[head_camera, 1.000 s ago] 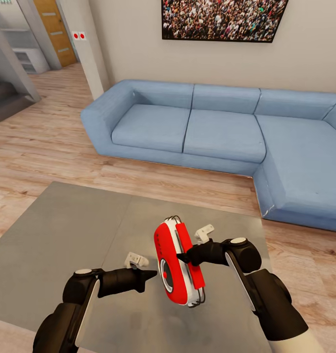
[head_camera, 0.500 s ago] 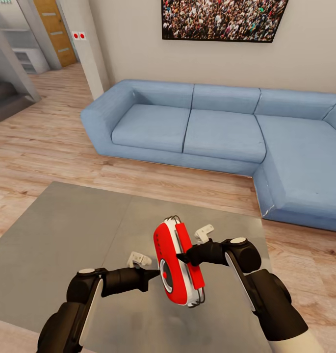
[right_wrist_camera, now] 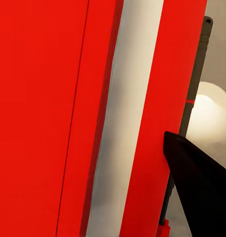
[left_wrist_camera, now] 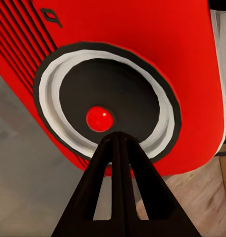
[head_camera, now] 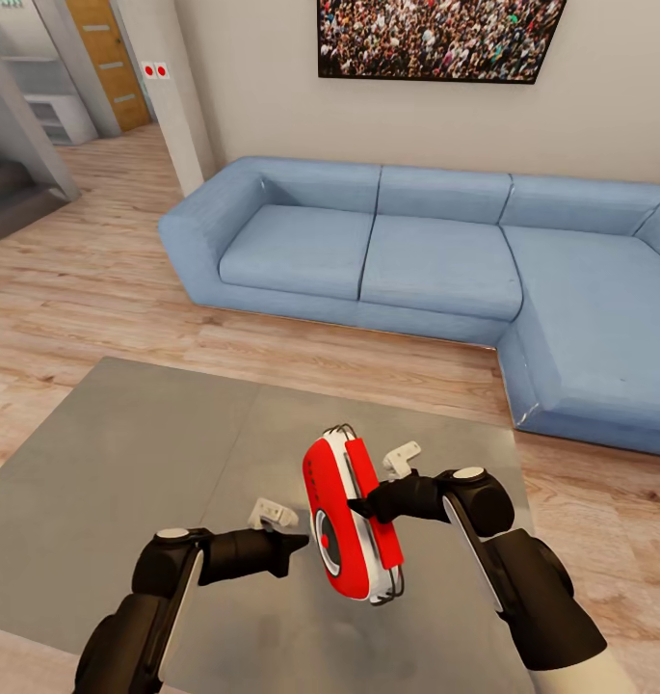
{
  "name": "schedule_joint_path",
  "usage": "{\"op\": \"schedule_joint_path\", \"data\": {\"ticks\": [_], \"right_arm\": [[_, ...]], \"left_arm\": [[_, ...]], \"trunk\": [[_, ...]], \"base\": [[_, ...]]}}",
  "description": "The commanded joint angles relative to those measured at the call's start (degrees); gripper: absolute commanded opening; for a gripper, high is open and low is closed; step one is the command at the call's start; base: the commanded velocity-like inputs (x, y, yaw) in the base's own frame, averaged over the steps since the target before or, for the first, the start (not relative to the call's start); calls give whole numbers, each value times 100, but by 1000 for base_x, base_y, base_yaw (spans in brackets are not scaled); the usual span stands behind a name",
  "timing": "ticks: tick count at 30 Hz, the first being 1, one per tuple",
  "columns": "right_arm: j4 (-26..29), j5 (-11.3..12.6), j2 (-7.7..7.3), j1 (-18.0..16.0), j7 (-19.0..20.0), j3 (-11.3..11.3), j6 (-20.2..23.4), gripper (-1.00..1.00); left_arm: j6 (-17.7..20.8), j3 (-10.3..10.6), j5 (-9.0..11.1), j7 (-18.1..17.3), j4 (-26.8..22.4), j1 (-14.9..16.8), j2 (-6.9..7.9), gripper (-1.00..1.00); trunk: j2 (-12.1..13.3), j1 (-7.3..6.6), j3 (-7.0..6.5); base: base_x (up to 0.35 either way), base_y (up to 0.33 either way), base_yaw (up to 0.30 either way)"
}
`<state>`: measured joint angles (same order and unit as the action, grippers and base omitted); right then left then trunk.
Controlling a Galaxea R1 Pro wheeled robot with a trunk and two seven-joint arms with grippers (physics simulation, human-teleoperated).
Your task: Turn on the radio receiver that's on the table in the living room.
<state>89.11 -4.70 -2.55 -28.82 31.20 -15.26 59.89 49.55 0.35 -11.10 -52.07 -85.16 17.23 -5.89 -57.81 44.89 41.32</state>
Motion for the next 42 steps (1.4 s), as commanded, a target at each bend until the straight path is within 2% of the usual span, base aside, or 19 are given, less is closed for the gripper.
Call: {"op": "schedule_joint_path", "data": {"ticks": [1, 6, 13, 16, 19, 22, 42], "right_arm": [[1, 57, 0, -1, 1, -2, 11, -100], [1, 57, 6, -1, 1, -3, 11, -100], [1, 57, 8, -1, 1, -6, 11, -100], [1, 57, 2, -1, 1, -11, 11, -100], [1, 57, -2, -1, 1, -13, 11, -100], [1, 57, -12, -1, 1, -19, 11, -100], [1, 57, -18, -1, 1, -18, 11, -100]], "left_arm": [[-1, -2, -6, 3, 11, 0, -4, -100], [-12, 0, -32, 175, 94, 5, -22, -100], [-78, -1, -33, 204, 128, 9, -46, -100], [-202, 0, -26, 206, 329, 162, -112, -100], [-269, 0, -31, 212, 828, 463, -191, -100], [-387, 2, -32, 214, 1035, 576, -245, -100], [-455, 11, -40, 219, 1365, 606, -290, -100]], "trunk": [[0, 0, 0], [0, 0, 0], [0, 0, 0], [0, 0, 0], [0, 0, 0], [0, 0, 0], [0, 0, 0]], "base": [[0, 0, 0], [0, 0, 0], [0, 0, 0], [0, 0, 0], [0, 0, 0], [0, 0, 0], [0, 0, 0]]}}
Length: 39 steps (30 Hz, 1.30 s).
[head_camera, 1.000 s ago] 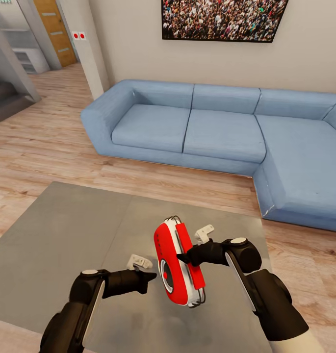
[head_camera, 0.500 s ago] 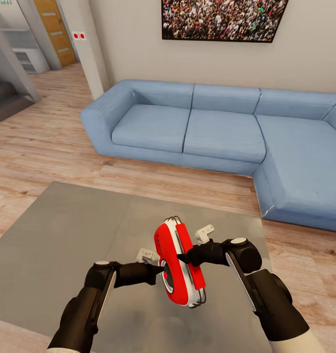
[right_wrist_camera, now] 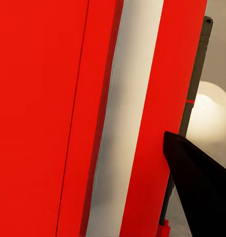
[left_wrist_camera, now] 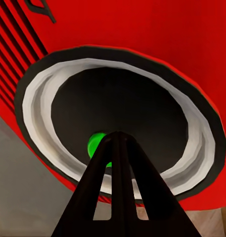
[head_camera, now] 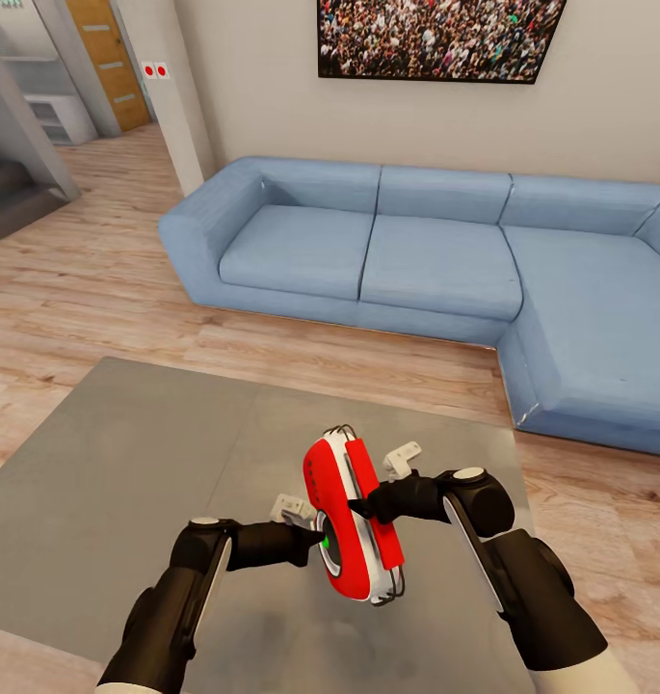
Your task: Turn on the radio receiver that's on the table in the living room.
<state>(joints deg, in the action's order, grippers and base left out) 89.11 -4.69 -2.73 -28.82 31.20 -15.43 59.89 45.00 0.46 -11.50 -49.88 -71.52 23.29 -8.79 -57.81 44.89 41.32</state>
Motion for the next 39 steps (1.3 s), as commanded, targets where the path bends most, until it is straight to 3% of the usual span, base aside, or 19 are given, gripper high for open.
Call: {"op": "schedule_joint_path", "data": {"ticks": [1, 17, 24, 29, 33, 36, 39], "right_arm": [[1, 56, 0, -1, 1, -2, 11, -100], [1, 56, 5, -1, 1, 2, 11, -100], [-2, -72, 9, -1, -20, 47, 11, -100], [5, -370, 9, -126, -41, 139, 11, -100], [30, -423, 2, -236, -28, 408, 11, -100], [28, -486, -4, -258, -41, 476, 11, -100], [28, -851, 4, -263, -49, 492, 11, -100]], "left_arm": [[0, -1, 0, -1, 3, 0, 0, -100], [0, 7, 12, -23, -54, 0, 15, -100], [28, 18, 34, -247, -753, 0, 80, -100], [51, 3, 28, -857, -966, 0, 300, -100], [51, -33, 64, -1058, -980, 0, 500, -100], [33, -68, 73, -1183, -974, 0, 655, -100], [28, -77, 70, -1201, -961, 0, 738, -100]], "trunk": [[0, 0, 0], [0, 0, 0], [0, 0, 0], [0, 0, 0], [0, 0, 0], [0, 0, 0], [0, 0, 0]], "base": [[0, 0, 0], [0, 0, 0], [0, 0, 0], [0, 0, 0], [0, 0, 0], [0, 0, 0], [0, 0, 0]]}}
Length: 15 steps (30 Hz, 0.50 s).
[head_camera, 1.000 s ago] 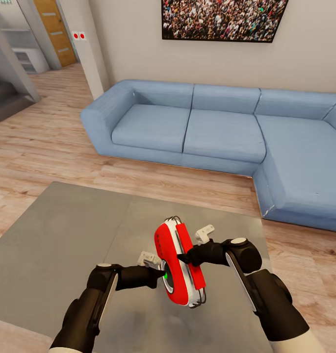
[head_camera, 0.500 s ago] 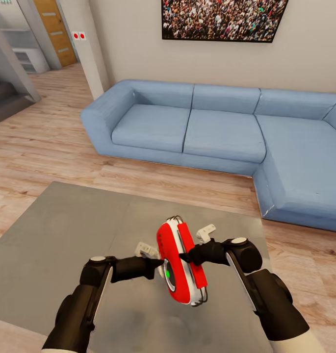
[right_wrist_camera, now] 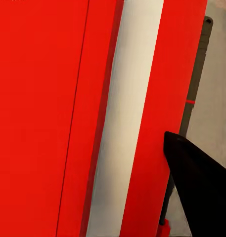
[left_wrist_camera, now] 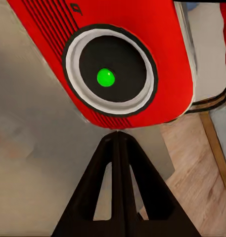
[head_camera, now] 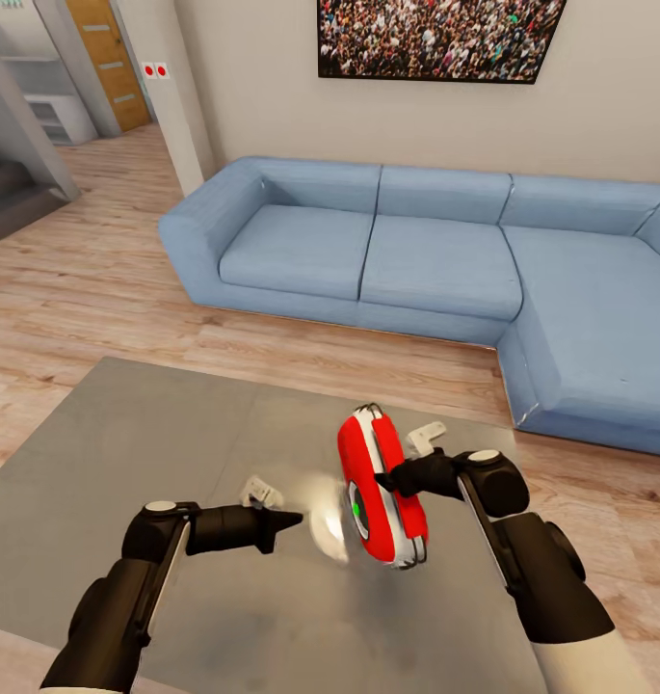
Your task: Turn on the radio receiver that's on the table in the living room.
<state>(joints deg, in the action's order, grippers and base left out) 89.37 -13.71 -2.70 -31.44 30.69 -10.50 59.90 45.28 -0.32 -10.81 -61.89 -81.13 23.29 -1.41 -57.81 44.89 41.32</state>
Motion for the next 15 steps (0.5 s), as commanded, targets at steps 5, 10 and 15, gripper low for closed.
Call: {"op": "schedule_joint_path", "data": {"ticks": [5, 10, 15], "right_arm": [[-7, -522, 14, -2, 14, 11, 10, -100], [-28, -587, 8, -3, 9, 29, 10, -100], [-178, -575, 2, -284, 7, 38, 10, -100]], "left_arm": [[6, -3, -14, 38, 9, 0, 25, -100], [14, -2, -17, 51, 17, 0, 20, -100], [24, 2, -25, 54, 37, 0, 10, -100]], "trunk": [[0, 0, 0], [0, 0, 0], [0, 0, 0]], "base": [[0, 0, 0], [0, 0, 0], [0, 0, 0]]}}
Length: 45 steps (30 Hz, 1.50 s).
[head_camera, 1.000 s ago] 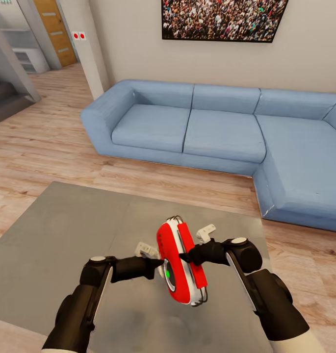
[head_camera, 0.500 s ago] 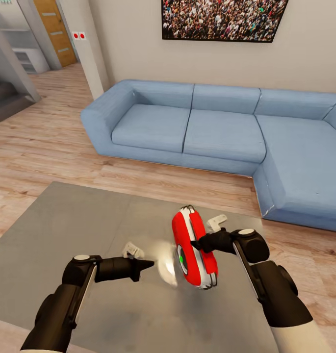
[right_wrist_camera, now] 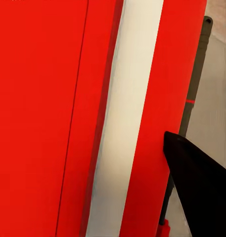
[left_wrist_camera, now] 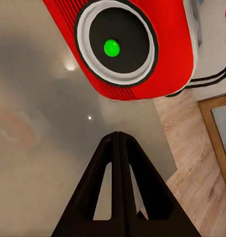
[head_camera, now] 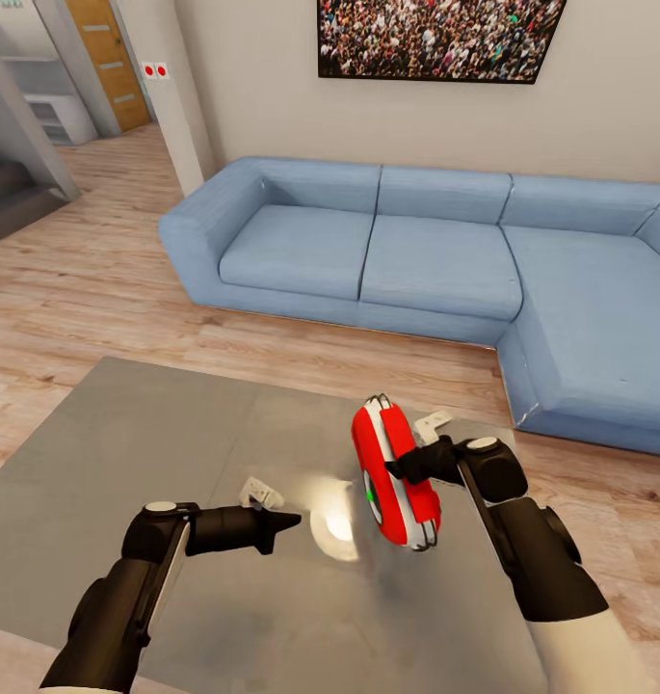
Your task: Turn on the radio receiver that's on the table in the living room.
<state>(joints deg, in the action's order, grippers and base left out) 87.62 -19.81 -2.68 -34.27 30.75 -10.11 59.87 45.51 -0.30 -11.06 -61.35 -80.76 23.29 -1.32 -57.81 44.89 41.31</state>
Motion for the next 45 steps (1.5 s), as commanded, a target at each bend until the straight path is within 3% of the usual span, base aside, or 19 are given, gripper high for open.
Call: {"op": "schedule_joint_path", "data": {"ticks": [1, 10, 31, 36, 45], "right_arm": [[-64, 38, -2, -77, 3, -1, 13, -100], [-586, 59, -3, -449, 14, -1, 13, -100], [-681, 74, 49, -467, 9, -34, 13, -100], [-1175, 31, 76, -467, 15, -35, 13, -100], [-1289, 76, 51, -467, 73, -24, 13, -100]], "left_arm": [[1, 1, -2, 3, 3, 0, -3, -100], [10, 3, -10, 9, 24, 0, -17, -100], [10, -14, -2, 10, 42, 0, -26, -100], [10, -16, 3, 16, 43, 0, -27, -100], [10, -18, 7, 18, 43, 0, -27, -100]], "trunk": [[0, 0, 0], [0, 0, 0], [0, 0, 0], [0, 0, 0], [0, 0, 0]], "base": [[0, 0, 0], [0, 0, 0], [0, 0, 0], [0, 0, 0], [0, 0, 0]]}}
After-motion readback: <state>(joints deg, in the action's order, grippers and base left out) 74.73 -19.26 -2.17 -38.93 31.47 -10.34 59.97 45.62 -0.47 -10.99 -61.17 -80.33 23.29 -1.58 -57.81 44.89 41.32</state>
